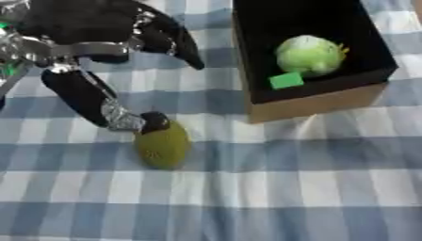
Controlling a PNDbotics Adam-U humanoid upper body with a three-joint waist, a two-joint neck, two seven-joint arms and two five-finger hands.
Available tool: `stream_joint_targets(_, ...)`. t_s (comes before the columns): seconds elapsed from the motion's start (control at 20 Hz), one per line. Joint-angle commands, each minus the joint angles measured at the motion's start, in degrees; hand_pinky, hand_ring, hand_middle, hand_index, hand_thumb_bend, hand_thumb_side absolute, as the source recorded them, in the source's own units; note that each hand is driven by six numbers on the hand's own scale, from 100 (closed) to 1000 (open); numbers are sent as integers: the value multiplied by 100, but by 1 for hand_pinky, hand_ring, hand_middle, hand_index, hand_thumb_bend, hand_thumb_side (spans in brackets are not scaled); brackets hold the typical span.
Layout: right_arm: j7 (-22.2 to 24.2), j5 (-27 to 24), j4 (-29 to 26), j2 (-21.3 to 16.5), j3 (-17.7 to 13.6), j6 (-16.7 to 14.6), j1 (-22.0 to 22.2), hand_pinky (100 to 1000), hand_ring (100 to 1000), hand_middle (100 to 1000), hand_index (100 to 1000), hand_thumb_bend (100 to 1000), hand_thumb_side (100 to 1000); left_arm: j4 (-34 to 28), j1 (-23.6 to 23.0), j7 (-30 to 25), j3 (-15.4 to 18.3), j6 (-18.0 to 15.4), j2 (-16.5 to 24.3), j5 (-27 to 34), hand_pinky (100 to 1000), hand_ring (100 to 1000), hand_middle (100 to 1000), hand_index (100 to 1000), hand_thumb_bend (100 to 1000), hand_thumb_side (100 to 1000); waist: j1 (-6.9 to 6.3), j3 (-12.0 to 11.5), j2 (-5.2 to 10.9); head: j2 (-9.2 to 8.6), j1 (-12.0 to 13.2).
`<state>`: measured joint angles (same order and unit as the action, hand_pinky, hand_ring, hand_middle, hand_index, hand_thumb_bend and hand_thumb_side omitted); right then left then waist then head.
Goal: Pick up objects on the table and place them in the box.
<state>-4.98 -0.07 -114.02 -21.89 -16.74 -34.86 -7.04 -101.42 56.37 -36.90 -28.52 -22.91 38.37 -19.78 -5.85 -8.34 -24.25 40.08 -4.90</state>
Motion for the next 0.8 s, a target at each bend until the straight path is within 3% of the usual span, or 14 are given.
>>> stream_joint_targets(0.05,-30,51,-58,-101,-37,3,-3,961,1000,383,944,100,470,-66,-76,4,15,63,215,-158,832,837,755,871,401,745,97,-27,199,61,3)
stream_joint_targets(0.25,-50,48,-58,-134,-36,8,-2,961,1000,384,944,100,470,8,-347,32,-128,93,199,-451,831,836,752,868,443,794,74,-34,213,98,0)
stream_joint_targets(0.4,-42,40,-58,-144,-25,15,-4,961,1000,384,944,100,470,62,-473,17,-218,30,155,-686,834,839,754,873,457,780,70,-31,219,105,3)
stream_joint_targets(0.8,30,14,-58,-121,21,25,-19,961,1000,379,944,100,470,599,-670,486,-169,-134,-132,-1495,840,845,765,897,477,671,93,7,213,86,32)
